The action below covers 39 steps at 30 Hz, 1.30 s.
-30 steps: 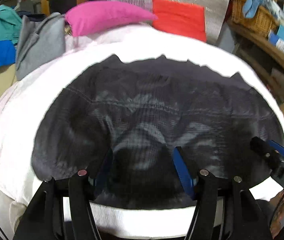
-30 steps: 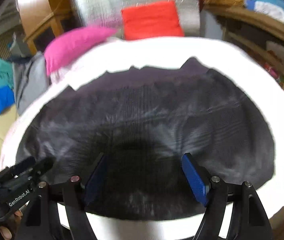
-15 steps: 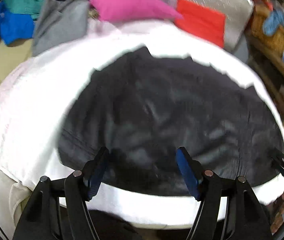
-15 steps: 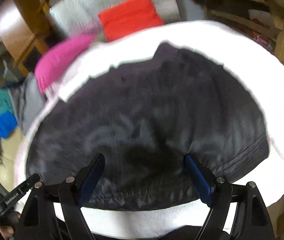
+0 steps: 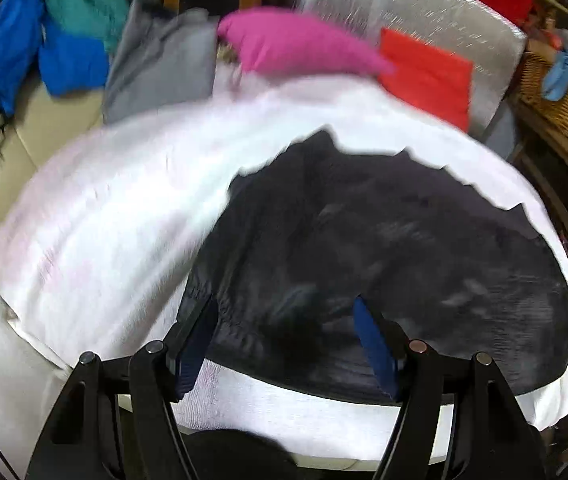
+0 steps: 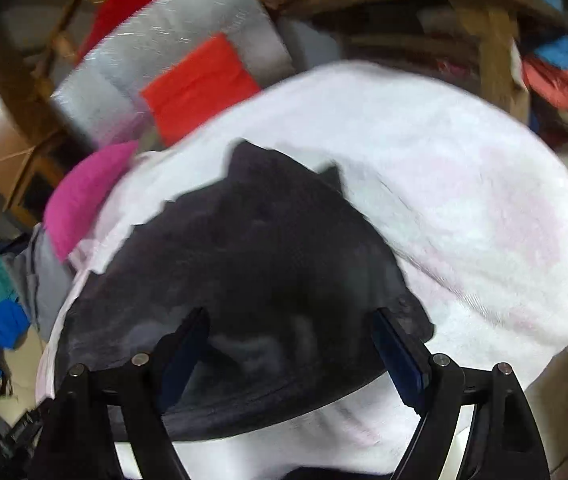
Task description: Fold large clothes
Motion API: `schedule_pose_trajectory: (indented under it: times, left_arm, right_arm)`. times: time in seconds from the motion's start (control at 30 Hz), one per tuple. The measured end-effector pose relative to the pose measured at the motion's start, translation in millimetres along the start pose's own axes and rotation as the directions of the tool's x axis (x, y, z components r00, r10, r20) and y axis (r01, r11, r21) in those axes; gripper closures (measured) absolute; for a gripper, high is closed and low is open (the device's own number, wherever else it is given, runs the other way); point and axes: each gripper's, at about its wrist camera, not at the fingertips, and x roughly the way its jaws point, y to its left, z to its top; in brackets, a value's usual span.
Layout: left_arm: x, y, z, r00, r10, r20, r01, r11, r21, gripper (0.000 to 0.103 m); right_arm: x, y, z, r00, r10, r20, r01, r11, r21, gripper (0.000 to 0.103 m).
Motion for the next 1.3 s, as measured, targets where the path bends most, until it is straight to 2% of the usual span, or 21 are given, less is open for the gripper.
schedule_pose_trajectory:
  times: [0.07, 0.17, 0.3, 0.4, 0.7, 0.83, 1.0, 1.1, 1.3]
  left_arm:
    - [-20.5, -16.8, -4.0, 0.999, -0.009, 0.048, 0.007, 0.999, 0.046, 0.027]
    - [-50.8, -34.7, -13.6, 0.994, -0.031, 0.109, 0.020, 0.995, 0.100, 0.025]
    - [-75.7, -47.1, -24.6, 0.990, -0.056, 0.132, 0.037, 0.989, 0.146, 0.021]
    - [-90.9, -49.7, -37.1, 0.988, -0.057, 0.143, 0.032, 0.985, 0.169, 0.020]
    - [-124.0, -52.6, -66.6, 0.985, -0.080, 0.154, 0.052, 0.982, 0.182, 0.019]
    - [-134.8, -52.2, -70.8, 0.980, -0.079, 0.185, 0.043, 0.981, 0.190, 0.008]
    - [-136.5, -47.7, -69.7, 0.979, -0.076, 0.191, 0.041, 0.983, 0.178, 0.005]
    - [-133.9, -48.7, -71.1, 0.981, -0.056, 0.188, 0.022, 0.984, 0.179, 0.004]
    - [-129.0, -52.9, -75.2, 0.984, -0.067, 0.163, 0.033, 0.979, 0.200, 0.004]
  right_arm:
    - [-17.8, 21.4, -5.7, 0.999, 0.010, 0.039, -0.007, 0.997, -0.075, 0.018]
    - [-42.1, 56.4, -22.2, 0.997, 0.041, 0.072, -0.026, 0.981, -0.191, 0.016]
    - [-74.2, 91.3, -57.6, 0.990, 0.079, 0.114, -0.039, 0.949, -0.312, 0.013]
    - [-92.0, 103.1, -82.2, 0.987, 0.085, 0.137, -0.031, 0.935, -0.352, 0.011]
    - [-124.4, 104.4, -118.8, 0.989, 0.037, 0.144, 0.026, 0.910, -0.414, 0.008]
    - [-127.7, 105.0, -128.3, 0.991, 0.031, 0.133, 0.029, 0.906, -0.423, 0.007]
    - [-126.6, 100.6, -128.7, 0.990, 0.001, 0.140, 0.058, 0.908, -0.415, 0.001]
    - [-127.9, 96.3, -124.9, 0.988, -0.018, 0.156, 0.080, 0.913, -0.399, 0.000]
    - [-132.0, 95.1, -121.7, 0.983, -0.033, 0.181, 0.105, 0.910, -0.402, 0.000]
